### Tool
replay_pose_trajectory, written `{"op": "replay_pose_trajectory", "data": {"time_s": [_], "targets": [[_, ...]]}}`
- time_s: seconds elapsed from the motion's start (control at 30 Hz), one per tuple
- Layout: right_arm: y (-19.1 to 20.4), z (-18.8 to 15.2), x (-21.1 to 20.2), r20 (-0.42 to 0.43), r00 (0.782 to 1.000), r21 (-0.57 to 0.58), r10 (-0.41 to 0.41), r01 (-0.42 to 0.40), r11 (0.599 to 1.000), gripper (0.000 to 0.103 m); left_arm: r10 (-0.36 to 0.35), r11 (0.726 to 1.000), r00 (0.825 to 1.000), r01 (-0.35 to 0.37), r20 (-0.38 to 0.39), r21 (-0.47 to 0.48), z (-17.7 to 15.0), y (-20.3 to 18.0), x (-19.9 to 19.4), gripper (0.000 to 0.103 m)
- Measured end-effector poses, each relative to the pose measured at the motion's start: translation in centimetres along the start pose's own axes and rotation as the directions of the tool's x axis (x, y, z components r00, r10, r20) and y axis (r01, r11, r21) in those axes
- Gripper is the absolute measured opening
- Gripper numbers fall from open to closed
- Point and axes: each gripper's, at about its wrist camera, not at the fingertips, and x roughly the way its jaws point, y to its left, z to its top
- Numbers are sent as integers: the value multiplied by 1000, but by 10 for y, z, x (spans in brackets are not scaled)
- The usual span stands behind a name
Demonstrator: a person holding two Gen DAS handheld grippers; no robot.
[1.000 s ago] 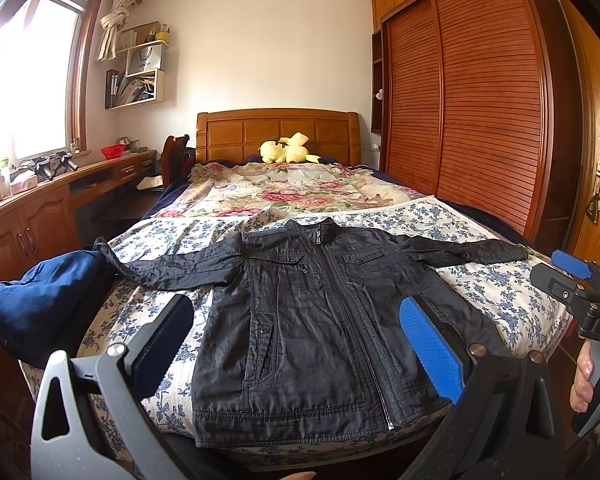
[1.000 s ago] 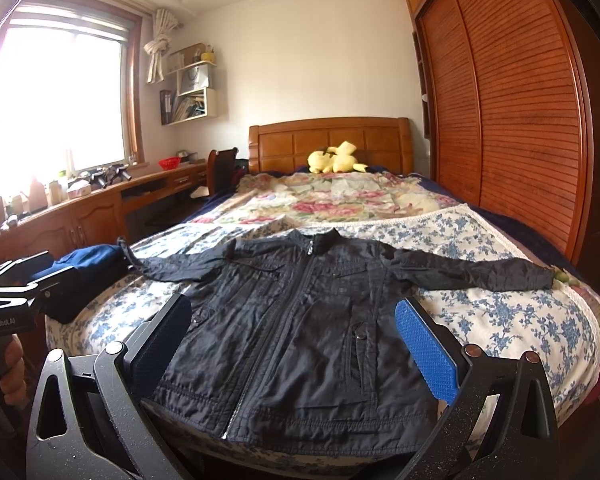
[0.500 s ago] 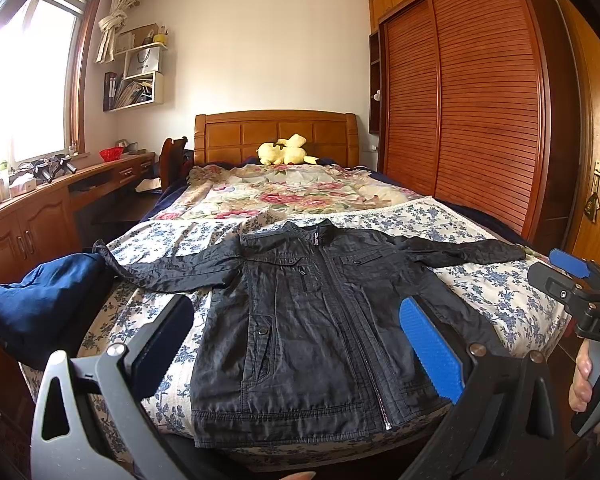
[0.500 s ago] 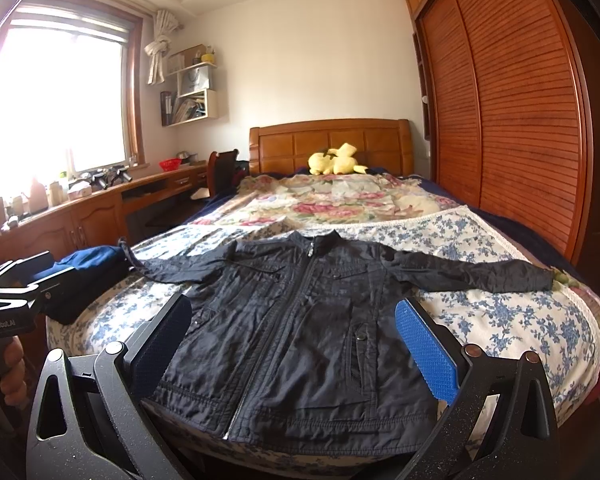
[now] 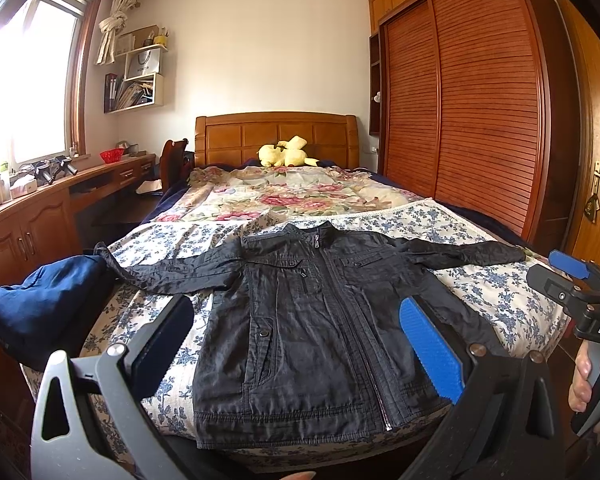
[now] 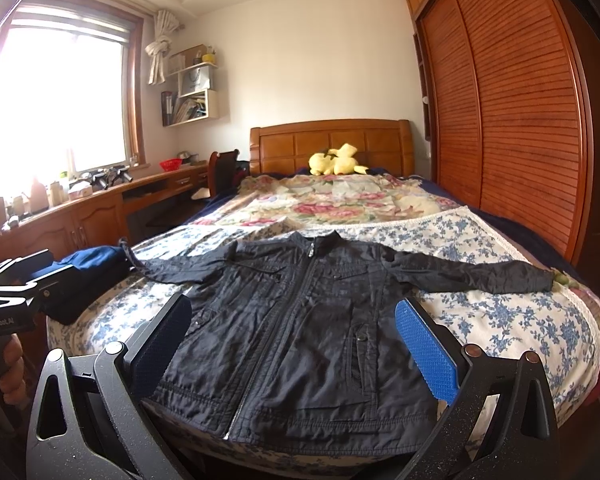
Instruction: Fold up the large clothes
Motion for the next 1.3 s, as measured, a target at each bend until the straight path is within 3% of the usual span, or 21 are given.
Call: {"op": "replay_pose_trajectory", "data": {"time_s": [0.63,0.93,1.3], "targets": [[3,6,-5,15,1000,-9,8,-7,1000,103,7,1000,1000,-7,-16,4,-2,3,5,103],[-2,-3,17,5,999,-17,52,-52,999,103,30,1000,996,-30,-81,8,-19,17,49,103],[-1,-12,78,-63,994,-68,89,-94,993,103,61,998,988,-62,-143,2,-35,35,99,103]]}}
